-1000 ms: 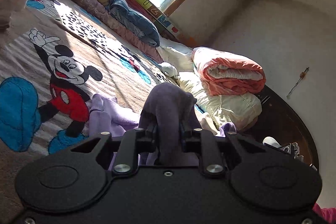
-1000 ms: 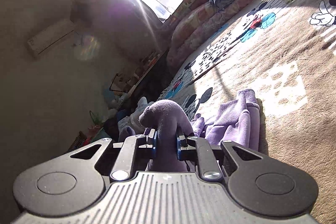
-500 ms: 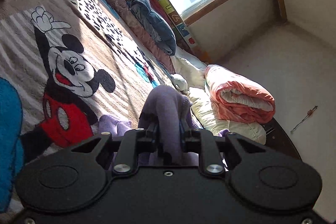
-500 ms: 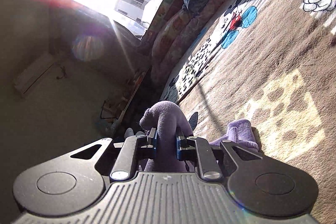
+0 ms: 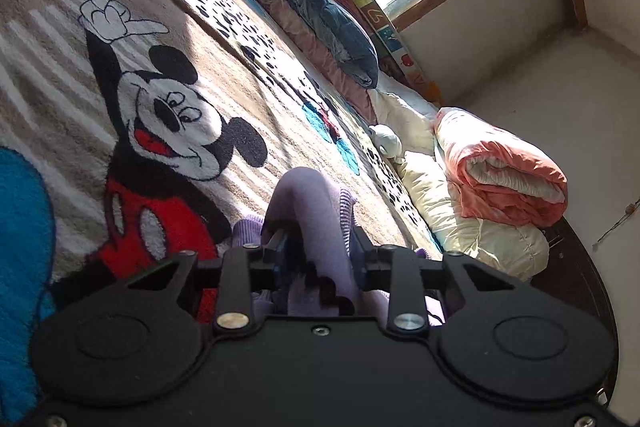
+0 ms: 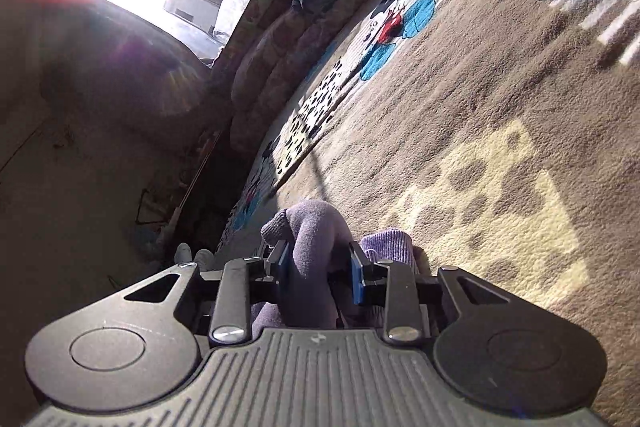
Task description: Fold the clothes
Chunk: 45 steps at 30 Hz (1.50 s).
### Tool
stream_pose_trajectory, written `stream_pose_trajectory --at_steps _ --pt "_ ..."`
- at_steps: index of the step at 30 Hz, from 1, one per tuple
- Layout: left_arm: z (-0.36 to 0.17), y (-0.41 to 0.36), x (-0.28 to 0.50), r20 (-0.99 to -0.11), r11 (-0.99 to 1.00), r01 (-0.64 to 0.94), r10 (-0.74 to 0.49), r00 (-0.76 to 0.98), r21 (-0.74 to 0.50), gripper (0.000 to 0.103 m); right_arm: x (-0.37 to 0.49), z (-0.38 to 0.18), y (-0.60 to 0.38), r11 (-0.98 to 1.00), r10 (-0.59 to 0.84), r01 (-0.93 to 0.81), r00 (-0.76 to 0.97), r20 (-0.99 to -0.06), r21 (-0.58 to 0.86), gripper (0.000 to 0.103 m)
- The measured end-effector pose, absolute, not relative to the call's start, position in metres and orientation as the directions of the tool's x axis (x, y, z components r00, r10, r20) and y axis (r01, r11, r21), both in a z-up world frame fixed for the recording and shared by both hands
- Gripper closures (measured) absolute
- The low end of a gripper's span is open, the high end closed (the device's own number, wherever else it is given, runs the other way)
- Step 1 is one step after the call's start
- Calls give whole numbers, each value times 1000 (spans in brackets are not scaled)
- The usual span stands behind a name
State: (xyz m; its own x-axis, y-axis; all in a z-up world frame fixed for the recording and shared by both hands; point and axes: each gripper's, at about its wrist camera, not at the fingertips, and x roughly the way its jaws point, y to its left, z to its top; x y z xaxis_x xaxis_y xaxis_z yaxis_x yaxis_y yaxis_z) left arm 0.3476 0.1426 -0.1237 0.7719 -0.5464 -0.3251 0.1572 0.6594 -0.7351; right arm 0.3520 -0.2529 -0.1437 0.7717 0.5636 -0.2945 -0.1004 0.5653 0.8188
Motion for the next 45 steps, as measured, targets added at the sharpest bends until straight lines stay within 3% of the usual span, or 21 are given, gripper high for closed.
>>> stream_pose_trajectory --at_steps 1,4,9,12,14,18,24,31,33,39,45 --pt "-119 143 344 -328 683 161 -527 784 -712 42 346 -134 -254 595 547 -118 785 -292 795 51" --pt "-102 146 329 -318 741 196 -490 812 -642 42 326 -109 -249 707 501 -188 813 -295 681 50" --pt "-76 136 299 -283 814 329 -497 820 -478 43 290 -77 -205 867 484 -402 820 -306 294 50" --pt "-73 110 287 -308 846 435 -521 796 -309 45 283 -76 -175 864 498 -488 795 -346 123 53" --pt "-81 93 288 -351 854 473 -520 779 -216 52 287 -83 -157 861 470 -507 782 -409 19 54" --pt "-109 69 305 -424 859 495 -499 756 -129 54 303 -116 -161 882 435 -465 738 -516 79 53" --pt "-124 56 314 -462 856 516 -472 751 -37 54 297 -108 -160 872 446 -486 743 -499 55 52" --pt "-96 76 306 -345 850 518 -518 783 -98 54 321 -85 -159 851 449 -524 762 -466 -38 50" --pt "-99 73 309 -352 847 523 -521 778 -99 54 338 -89 -159 847 453 -531 751 -480 -32 50" --pt "-121 63 319 -440 849 526 -491 752 -49 52 395 -129 -187 835 548 -452 633 -547 313 49" --pt "-128 62 320 -458 849 527 -486 744 -44 51 394 -133 -194 829 558 -402 640 -528 389 50"
